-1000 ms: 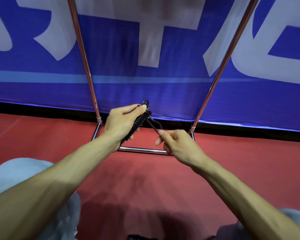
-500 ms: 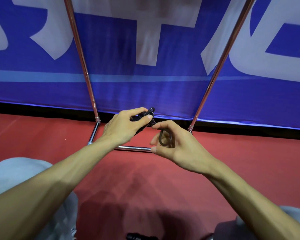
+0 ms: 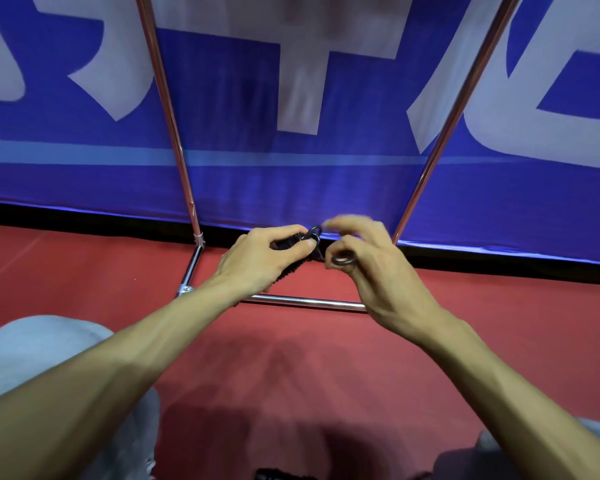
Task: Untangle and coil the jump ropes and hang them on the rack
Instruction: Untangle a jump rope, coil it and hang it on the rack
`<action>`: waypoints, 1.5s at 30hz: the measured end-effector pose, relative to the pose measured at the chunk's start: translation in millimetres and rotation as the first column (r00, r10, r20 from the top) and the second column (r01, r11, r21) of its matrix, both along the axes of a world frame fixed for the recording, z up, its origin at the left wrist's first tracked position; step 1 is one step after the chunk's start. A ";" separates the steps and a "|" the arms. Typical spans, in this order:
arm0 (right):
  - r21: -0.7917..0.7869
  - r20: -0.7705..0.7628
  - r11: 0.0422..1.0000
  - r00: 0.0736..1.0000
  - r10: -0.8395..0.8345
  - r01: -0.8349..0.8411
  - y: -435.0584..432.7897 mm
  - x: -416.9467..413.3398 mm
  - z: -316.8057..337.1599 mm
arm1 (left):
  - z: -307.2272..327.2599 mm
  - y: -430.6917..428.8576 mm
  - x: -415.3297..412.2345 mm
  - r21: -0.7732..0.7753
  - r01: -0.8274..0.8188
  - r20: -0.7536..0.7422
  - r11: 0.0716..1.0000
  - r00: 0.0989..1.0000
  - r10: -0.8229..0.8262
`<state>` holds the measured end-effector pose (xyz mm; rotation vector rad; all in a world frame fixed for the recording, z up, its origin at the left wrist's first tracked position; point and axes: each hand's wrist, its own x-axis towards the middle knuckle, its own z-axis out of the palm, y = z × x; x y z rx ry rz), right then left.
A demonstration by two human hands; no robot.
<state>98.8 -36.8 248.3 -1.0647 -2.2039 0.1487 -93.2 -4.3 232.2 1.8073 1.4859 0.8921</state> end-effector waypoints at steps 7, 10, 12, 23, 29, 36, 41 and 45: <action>-0.285 -0.543 0.947 0.839 -0.034 -0.146 -1.7 -0.7 17.5 | 11.7 -8.6 2.7 -0.038 0.130 0.157 0.991 0.980 -0.123; -0.230 -0.490 0.970 0.870 -0.050 -0.074 -0.1 0.0 18.6 | 12.4 -10.7 4.1 -0.118 0.182 0.215 0.976 0.965 -0.153; -0.179 -0.416 0.983 0.904 -0.102 0.028 2.0 0.8 16.6 | 15.2 -11.5 4.8 -0.181 0.170 0.271 0.969 0.955 -0.117; -0.559 -0.565 0.821 0.779 -0.272 -0.119 11.4 4.6 11.4 | 22.3 -12.9 5.0 -0.368 0.101 0.350 0.924 0.936 0.037; -0.594 -0.630 0.764 0.737 -0.245 -0.254 11.4 4.3 11.4 | 23.4 -12.8 2.2 -0.366 0.047 0.302 0.930 0.951 0.070; -0.576 -0.483 0.818 0.807 -0.341 0.000 9.0 11.5 14.0 | 14.2 -10.7 1.1 -0.141 0.095 0.194 0.985 0.979 -0.066; -0.553 -0.269 0.811 0.881 -0.389 0.189 9.8 10.1 8.3 | 0.9 -10.9 5.0 0.004 0.131 -0.049 0.991 0.990 -0.131; -0.543 -0.242 0.804 0.872 -0.426 0.242 9.7 10.2 10.0 | -0.3 -13.2 9.2 0.078 0.119 -0.095 0.990 0.989 -0.112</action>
